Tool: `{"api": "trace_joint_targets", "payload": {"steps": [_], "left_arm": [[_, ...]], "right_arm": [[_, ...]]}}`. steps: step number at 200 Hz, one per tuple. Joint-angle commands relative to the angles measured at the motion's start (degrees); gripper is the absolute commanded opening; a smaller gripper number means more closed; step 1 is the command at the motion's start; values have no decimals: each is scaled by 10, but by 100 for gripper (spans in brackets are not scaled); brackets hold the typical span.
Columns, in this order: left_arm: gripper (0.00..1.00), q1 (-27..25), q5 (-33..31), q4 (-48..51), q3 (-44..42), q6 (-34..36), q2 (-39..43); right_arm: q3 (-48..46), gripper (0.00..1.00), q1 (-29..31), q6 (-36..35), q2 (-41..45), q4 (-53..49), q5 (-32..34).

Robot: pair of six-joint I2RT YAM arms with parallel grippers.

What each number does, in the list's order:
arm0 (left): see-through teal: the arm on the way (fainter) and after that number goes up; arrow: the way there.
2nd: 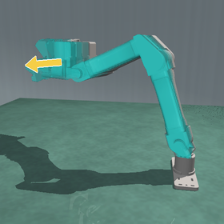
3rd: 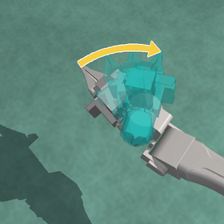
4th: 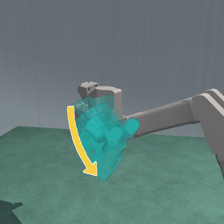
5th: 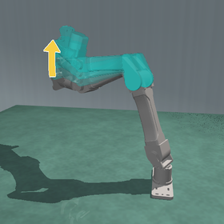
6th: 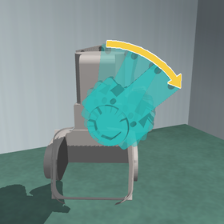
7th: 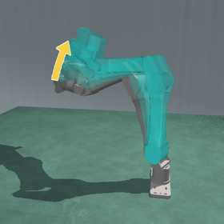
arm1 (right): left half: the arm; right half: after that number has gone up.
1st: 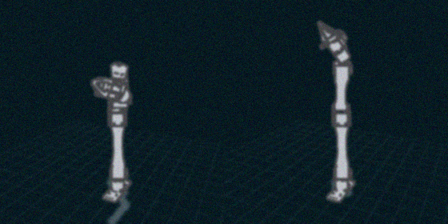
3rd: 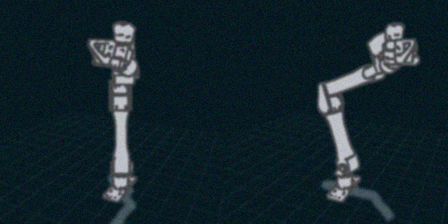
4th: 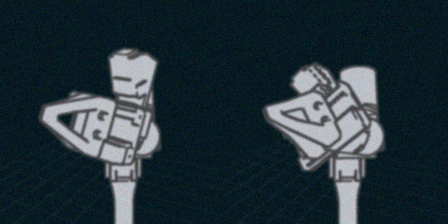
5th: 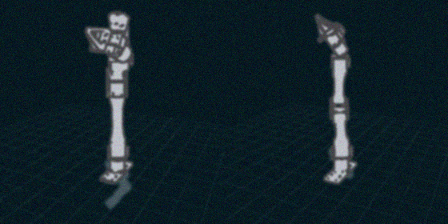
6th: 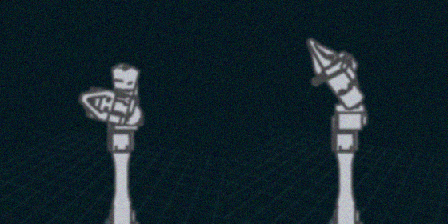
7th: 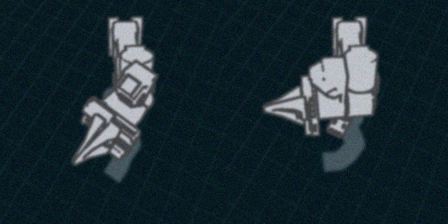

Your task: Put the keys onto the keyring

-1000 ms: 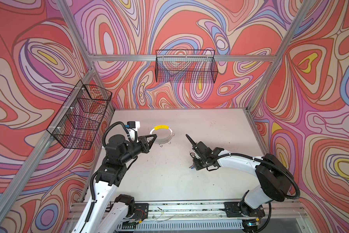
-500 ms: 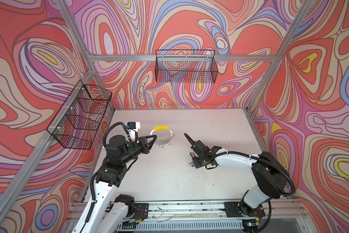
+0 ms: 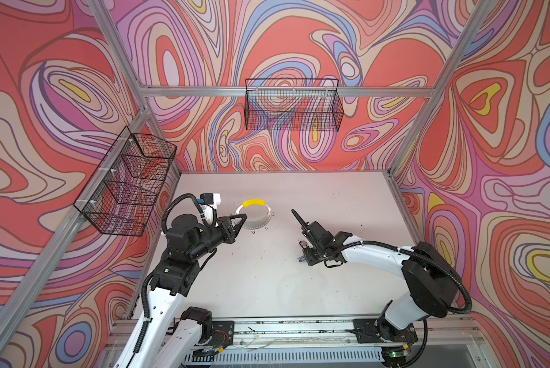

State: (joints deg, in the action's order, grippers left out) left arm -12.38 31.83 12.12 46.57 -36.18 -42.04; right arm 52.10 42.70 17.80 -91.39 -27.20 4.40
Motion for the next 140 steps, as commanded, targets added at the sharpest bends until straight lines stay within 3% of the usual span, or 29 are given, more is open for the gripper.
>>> {"api": "trace_joint_targets", "payload": {"steps": [1,29,70,85,104,116,140], "left_arm": [[0,-2,-5,8,8,8,6],[0,-1,-11,19,18,11,4],[0,-2,-13,14,19,1,-1],[0,-2,-11,7,19,-5,-4],[0,-2,-10,-4,21,-14,-9],[0,-2,-10,-26,16,-27,-11],[0,-10,-11,-87,0,-57,-20]], "right_arm": [[-10,0,-2,-9,2,18,-8],[-13,0,-2,-13,1,23,-14],[-3,25,-2,-18,17,18,-17],[14,40,-2,-20,32,3,-13],[45,47,-2,-21,59,-18,-9],[69,52,-2,-16,88,-13,-36],[116,67,-3,13,150,60,-156]]}}
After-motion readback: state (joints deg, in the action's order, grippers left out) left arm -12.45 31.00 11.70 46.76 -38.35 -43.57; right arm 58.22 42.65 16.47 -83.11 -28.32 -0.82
